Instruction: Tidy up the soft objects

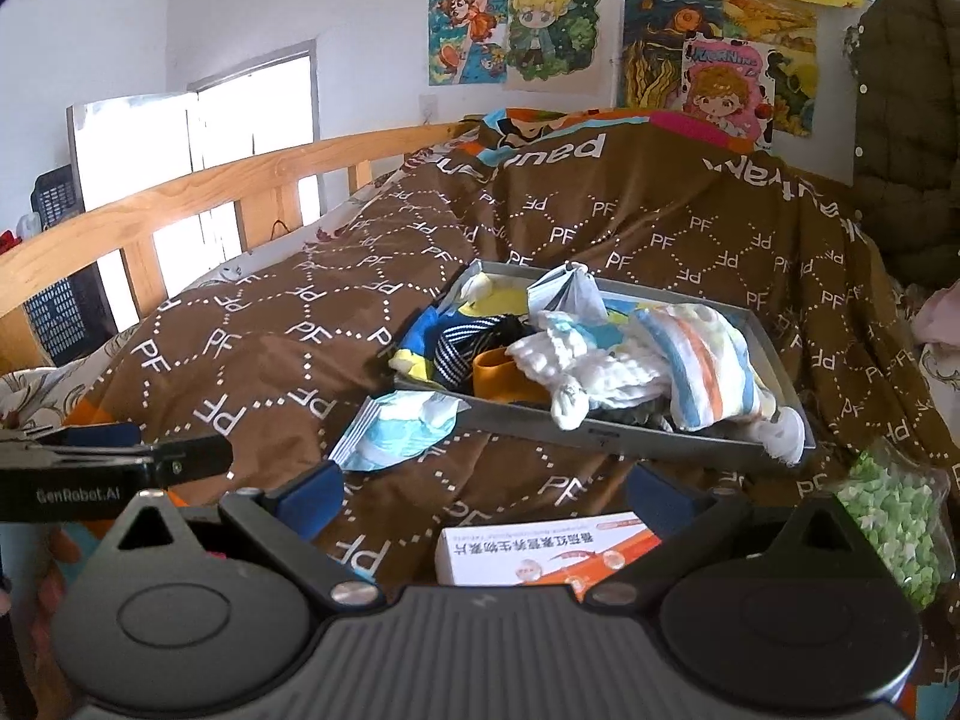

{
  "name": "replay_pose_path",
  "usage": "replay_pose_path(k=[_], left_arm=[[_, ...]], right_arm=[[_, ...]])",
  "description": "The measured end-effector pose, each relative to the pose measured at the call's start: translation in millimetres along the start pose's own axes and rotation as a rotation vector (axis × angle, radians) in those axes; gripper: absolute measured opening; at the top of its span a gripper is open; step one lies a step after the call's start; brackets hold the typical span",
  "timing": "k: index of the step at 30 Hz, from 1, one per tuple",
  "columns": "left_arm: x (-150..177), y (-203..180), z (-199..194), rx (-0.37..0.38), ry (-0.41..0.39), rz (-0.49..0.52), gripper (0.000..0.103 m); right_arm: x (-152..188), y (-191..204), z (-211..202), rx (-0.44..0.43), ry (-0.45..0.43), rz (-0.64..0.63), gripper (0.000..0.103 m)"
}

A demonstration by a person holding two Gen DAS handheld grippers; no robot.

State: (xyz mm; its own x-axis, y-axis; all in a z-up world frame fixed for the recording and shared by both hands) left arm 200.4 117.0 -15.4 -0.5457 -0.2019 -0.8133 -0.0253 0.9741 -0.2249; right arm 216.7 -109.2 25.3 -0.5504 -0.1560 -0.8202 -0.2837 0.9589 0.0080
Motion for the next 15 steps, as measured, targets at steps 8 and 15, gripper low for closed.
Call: replay_pose_path(k=[8,15], left_arm=[[0,-1,8,-0.011,-0.004,-0.003,0.102],[0,-8,19,-0.024,-0.007,0.01,0.102]], right_arm=[[-6,-10,4,-0.04,0.028,0.039,0.103],[-8,-14,1,-0.081,0.042,0.035,0.103]])
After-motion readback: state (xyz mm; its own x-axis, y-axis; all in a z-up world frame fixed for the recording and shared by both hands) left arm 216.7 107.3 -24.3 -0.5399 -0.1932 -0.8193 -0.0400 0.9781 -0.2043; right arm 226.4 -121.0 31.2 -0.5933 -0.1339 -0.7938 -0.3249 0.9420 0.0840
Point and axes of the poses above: each gripper's, at about its wrist camera, not at the fingertips, and z roughly the way its jaws point, y to its left, x to its underside, the point moved 1 cm from there along z, roughly the way its jaws point, and after that the axes turned 3 degrees about y, right-handed, at the moved point
